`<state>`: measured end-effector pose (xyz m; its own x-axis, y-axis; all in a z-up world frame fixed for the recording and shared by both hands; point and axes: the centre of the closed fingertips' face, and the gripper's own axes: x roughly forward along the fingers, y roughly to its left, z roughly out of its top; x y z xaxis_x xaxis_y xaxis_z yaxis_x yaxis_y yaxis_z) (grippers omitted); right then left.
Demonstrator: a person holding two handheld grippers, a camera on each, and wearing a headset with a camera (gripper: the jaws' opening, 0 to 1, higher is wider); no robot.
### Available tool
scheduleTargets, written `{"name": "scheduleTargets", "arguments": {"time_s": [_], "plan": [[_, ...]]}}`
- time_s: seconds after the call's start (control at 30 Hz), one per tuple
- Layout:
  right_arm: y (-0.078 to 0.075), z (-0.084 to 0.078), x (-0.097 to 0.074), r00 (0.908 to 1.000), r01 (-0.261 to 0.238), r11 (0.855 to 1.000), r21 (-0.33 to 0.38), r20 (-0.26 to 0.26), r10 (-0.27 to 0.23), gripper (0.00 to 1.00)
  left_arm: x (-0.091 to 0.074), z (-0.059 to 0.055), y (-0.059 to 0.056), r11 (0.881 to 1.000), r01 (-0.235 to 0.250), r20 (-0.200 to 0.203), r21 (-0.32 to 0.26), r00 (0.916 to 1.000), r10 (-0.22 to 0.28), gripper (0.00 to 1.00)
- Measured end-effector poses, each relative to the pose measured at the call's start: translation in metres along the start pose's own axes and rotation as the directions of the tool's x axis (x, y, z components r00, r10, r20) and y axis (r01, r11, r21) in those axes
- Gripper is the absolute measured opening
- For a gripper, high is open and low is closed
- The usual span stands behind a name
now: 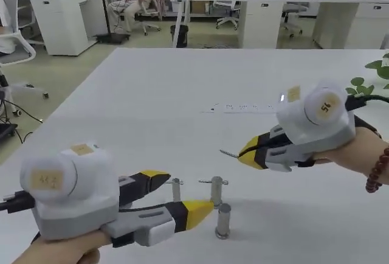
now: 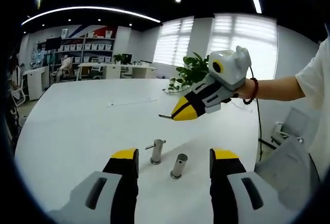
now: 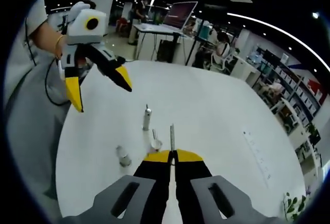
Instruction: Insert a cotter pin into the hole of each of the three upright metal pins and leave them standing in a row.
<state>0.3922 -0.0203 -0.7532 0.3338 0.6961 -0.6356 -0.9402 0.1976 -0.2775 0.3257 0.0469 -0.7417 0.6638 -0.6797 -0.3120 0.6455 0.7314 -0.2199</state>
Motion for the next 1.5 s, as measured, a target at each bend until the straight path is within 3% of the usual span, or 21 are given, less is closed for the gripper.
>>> {"name": "scheduleTargets", "arguments": {"time_s": [0.3, 0.77, 1.0, 1.3, 1.5], "plan": [[0.024, 0.016, -0.004, 0.9977, -0.042, 0.996, -0.078, 0.05, 0.046, 0.02, 0.005, 0.006, -0.006, 0.997, 0.045, 0.01, -0.067, 0.999, -0.045, 0.4], [0.061, 0.027, -0.001, 0.9895, -0.109, 0.976, -0.19, 0.072, 0.125, 0.02, 0.009, 0.011, -0.012, 0.976, 0.105, 0.03, -0.191, 0.9944, -0.102, 0.25], [0.068, 0.035, -0.004, 0.9837, -0.117, 0.972, -0.205, 0.11, 0.142, 0.02, 0.011, 0.01, -0.018, 0.959, 0.133, 0.039, -0.251, 0.9911, -0.127, 0.15], [0.072, 0.039, -0.004, 0.9812, -0.117, 0.965, -0.234, 0.124, 0.148, 0.02, 0.012, 0.009, -0.02, 0.952, 0.14, 0.04, -0.274, 0.9901, -0.134, 0.08], [0.071, 0.04, -0.003, 0.981, -0.109, 0.966, -0.234, 0.131, 0.143, 0.02, 0.014, 0.008, -0.02, 0.956, 0.145, 0.039, -0.255, 0.9895, -0.139, 0.02]]}}
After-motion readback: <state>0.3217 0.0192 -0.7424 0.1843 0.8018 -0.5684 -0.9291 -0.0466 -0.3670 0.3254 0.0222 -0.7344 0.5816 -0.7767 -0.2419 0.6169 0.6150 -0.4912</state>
